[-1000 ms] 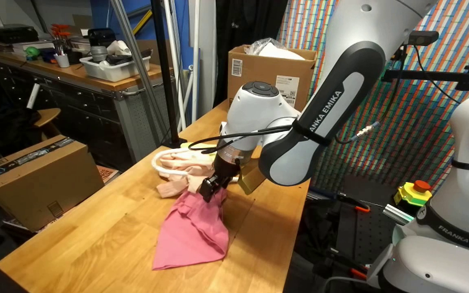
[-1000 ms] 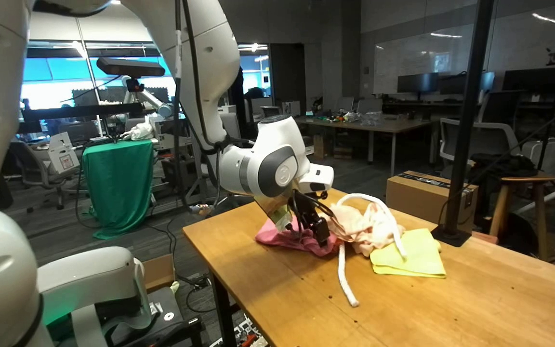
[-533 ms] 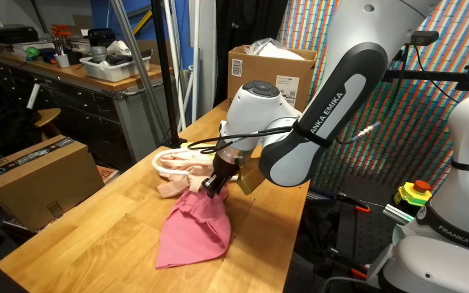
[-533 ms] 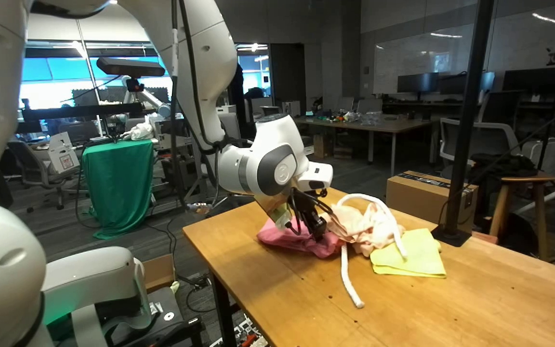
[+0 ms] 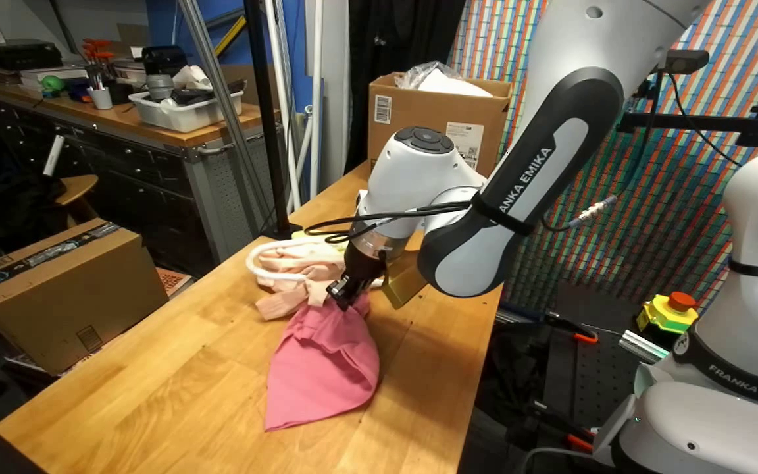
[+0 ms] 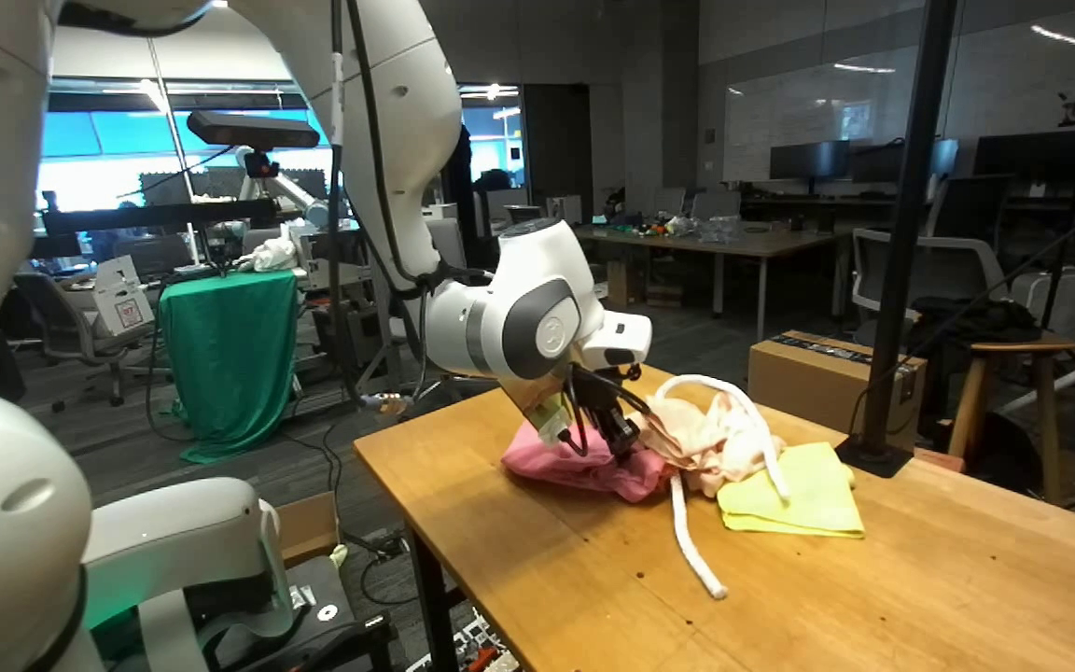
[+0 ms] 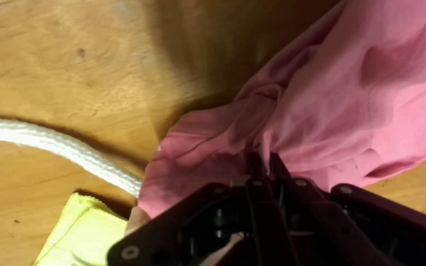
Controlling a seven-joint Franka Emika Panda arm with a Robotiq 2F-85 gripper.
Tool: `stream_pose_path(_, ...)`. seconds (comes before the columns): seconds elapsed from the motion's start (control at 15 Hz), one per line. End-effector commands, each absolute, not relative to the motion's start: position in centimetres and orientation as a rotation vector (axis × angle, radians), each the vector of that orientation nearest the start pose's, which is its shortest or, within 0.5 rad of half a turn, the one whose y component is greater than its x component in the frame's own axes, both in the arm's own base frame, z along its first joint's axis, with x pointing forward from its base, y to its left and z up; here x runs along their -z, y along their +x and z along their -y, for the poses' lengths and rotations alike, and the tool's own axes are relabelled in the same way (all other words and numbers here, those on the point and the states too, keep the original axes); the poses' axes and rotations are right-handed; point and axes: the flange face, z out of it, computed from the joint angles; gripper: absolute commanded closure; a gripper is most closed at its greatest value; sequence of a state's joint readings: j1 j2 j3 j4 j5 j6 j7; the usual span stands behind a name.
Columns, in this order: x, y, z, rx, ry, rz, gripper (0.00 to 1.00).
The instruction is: Spread the cloths and the objects across the table
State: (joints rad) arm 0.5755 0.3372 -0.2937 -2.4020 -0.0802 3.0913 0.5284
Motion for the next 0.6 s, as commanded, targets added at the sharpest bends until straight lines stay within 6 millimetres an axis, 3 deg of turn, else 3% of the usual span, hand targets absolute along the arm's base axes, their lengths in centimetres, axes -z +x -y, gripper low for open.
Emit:
stream_pose_path(0.0, -24.8, 51.3, -13.4, 0.742, -2.974, -0.250, 0.92)
stream_pose_path(0.53, -33.5, 51.4, -6.9, 1.075, -2.769, -0.386, 0.92)
